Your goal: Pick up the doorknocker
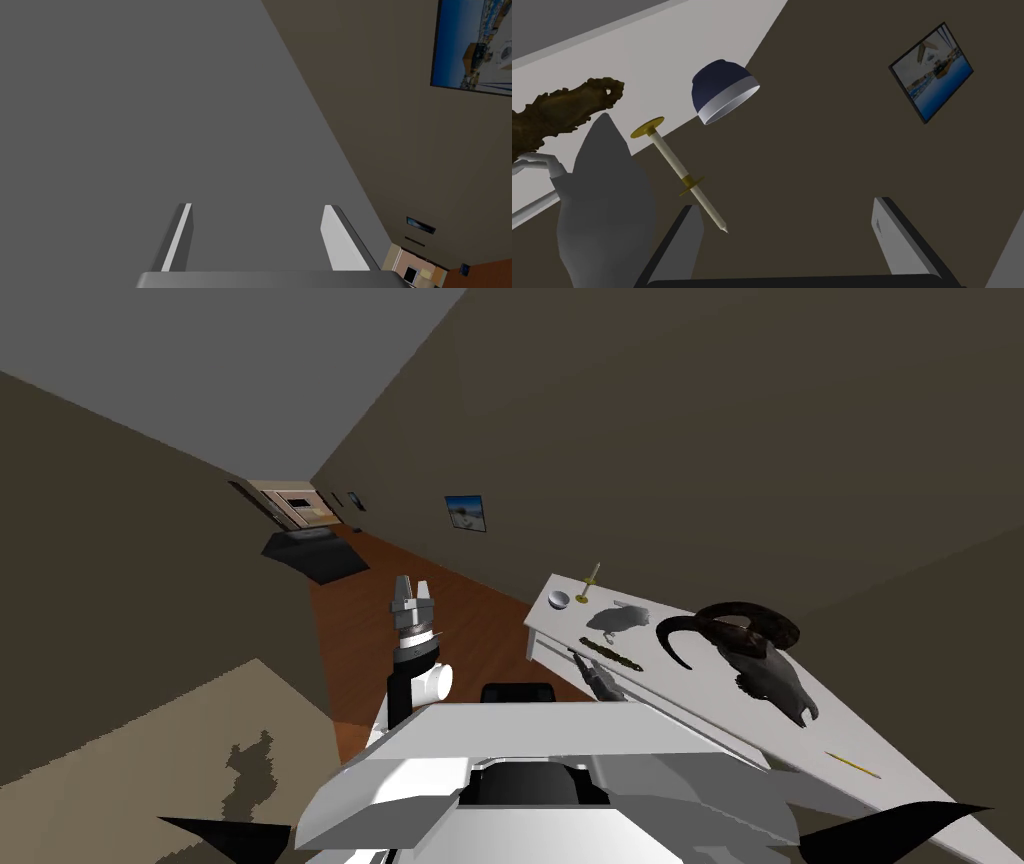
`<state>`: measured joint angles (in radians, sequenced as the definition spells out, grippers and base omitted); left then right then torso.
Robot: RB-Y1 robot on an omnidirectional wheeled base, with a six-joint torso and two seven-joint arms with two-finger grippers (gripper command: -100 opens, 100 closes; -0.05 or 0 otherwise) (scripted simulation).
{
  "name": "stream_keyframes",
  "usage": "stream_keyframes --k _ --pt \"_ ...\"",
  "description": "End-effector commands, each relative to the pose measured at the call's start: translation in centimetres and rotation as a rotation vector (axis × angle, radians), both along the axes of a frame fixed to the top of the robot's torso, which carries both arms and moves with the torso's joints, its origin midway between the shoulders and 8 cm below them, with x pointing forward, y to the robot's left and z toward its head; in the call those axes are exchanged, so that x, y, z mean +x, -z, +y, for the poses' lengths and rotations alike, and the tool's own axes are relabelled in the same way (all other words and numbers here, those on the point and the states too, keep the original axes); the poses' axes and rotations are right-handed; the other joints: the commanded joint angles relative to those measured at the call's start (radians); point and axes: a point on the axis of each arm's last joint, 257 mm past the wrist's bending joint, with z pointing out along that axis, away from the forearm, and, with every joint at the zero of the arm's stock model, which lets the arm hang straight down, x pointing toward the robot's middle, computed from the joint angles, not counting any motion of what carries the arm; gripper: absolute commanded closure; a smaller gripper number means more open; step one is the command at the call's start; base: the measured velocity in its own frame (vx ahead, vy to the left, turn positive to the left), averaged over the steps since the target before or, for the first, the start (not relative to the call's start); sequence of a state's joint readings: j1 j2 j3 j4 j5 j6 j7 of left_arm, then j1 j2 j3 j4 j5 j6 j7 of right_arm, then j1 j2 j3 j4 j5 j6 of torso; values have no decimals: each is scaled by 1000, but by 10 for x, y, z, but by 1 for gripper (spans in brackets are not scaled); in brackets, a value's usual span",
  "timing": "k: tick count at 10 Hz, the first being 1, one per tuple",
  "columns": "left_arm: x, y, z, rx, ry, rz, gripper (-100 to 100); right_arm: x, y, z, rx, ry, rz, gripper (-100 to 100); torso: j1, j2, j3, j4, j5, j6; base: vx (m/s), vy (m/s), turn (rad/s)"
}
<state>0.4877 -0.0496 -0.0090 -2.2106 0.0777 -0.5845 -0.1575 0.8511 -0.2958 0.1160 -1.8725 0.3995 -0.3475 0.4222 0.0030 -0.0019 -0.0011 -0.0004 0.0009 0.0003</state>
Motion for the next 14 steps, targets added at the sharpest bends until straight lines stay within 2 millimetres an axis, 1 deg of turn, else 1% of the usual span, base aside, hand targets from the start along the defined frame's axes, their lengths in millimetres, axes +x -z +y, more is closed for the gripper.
stream_keyframes --k 1,2,3,4,5,7,8,10,11,12,14 --pt "0 0 0 0 0 0 0 -30 35 -8 -50 -4 100 -100 0 0 0 0 0 0 70 45 232" --pt "0 0 0 0 0 0 0 -32 38 -9 -51 -3 108 -100 0 -1 0 0 0 -1 69 28 149" --pt "0 0 0 0 0 0 0 -57 59 -14 -92 -13 180 -100 0 -1 -1 0 0 0 85 45 304" --pt "0 0 0 0 0 0 0 -63 66 -16 -93 -10 197 -100 0 -2 -1 0 0 -1 70 34 152" --pt "0 0 0 0 0 0 0 -64 68 -16 -93 -9 202 -100 0 -1 -1 0 0 0 24 6 -28" --pt "0 0 0 0 0 0 0 -133 115 -30 -176 -32 379 -100 -1 0 0 0 0 -1 84 18 393" --pt "0 0 0 0 0 0 0 -139 120 -32 -176 -29 395 -100 -2 -2 -1 0 0 -1 85 13 149" --pt "0 0 0 0 0 0 0 -214 154 -49 -257 -66 567 -100 0 -2 -1 0 0 0 91 39 370" --pt "0 0 0 0 0 0 0 -226 159 -51 -256 -62 591 -100 0 -3 -1 -1 0 -1 90 14 167" --pt "0 0 0 0 0 0 0 -272 171 -61 -295 -83 689 -100 0 -2 -1 0 0 0 97 17 230" --pt "0 0 0 0 0 0 0 -272 171 -61 -295 -83 689 -100 -1 -1 -1 0 0 0 49 -1 100"
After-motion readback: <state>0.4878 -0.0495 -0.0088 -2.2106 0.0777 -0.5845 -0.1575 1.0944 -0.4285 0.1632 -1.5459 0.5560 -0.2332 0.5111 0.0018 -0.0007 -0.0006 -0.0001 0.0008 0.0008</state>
